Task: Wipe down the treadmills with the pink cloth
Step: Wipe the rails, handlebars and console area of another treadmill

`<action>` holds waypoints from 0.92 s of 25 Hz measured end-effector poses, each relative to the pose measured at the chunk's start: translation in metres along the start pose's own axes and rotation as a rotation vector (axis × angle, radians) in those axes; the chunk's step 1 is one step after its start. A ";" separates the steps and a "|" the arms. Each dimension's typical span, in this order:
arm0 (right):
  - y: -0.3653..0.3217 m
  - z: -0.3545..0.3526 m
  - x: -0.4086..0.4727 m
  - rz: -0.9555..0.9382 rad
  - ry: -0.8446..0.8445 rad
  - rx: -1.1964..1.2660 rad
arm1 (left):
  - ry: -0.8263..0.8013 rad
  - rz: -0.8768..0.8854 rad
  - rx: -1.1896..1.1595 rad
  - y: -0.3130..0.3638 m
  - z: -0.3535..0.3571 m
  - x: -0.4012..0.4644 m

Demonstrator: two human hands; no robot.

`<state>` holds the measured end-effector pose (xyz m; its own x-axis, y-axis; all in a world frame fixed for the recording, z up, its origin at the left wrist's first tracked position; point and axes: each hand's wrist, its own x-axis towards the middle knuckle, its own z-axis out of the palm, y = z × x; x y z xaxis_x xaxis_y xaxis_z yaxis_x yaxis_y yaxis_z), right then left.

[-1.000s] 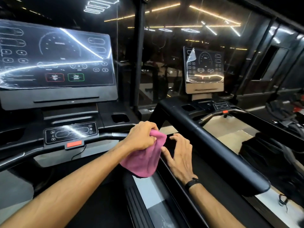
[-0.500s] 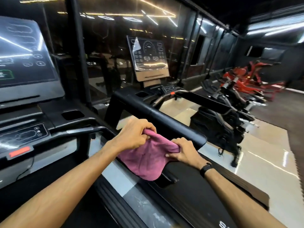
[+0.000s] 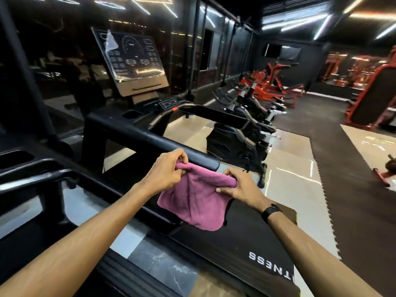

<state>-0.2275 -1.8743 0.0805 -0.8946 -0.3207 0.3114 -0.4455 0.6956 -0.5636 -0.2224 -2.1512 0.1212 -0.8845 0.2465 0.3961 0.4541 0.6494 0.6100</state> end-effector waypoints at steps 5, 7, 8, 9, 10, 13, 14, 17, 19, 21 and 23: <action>0.071 -0.038 0.000 0.057 0.017 -0.036 | -0.091 0.005 0.019 0.010 0.064 0.062; 0.109 -0.055 0.008 0.077 0.025 -0.029 | -0.099 -0.024 0.097 0.014 0.095 0.090; 0.130 -0.065 0.014 0.077 0.020 -0.024 | -0.102 -0.034 0.091 0.017 0.113 0.108; 0.151 -0.074 0.020 0.070 0.012 -0.029 | -0.112 -0.037 0.065 0.021 0.131 0.126; 0.171 -0.084 0.026 0.057 0.007 -0.053 | -0.126 -0.036 0.036 0.025 0.149 0.146; 0.229 -0.111 0.043 -0.004 -0.004 -0.150 | -0.162 -0.032 -0.005 0.037 0.196 0.203; 0.244 -0.117 0.048 -0.021 -0.014 -0.169 | -0.155 -0.030 -0.004 0.041 0.207 0.218; 0.288 -0.131 0.074 -0.013 -0.047 -0.129 | -0.110 -0.035 -0.004 0.045 0.235 0.260; 0.311 -0.131 0.093 -0.012 -0.076 -0.082 | -0.101 -0.039 0.015 0.043 0.245 0.281; 0.331 -0.128 0.120 -0.006 -0.078 -0.050 | -0.109 -0.055 0.022 0.035 0.249 0.301; 0.346 -0.128 0.150 0.010 -0.055 -0.045 | -0.104 -0.062 0.019 0.020 0.254 0.320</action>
<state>-0.5117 -1.5992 0.0302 -0.9003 -0.3471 0.2627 -0.4353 0.7270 -0.5310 -0.5240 -1.8768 0.0861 -0.9177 0.2778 0.2839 0.3966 0.6793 0.6174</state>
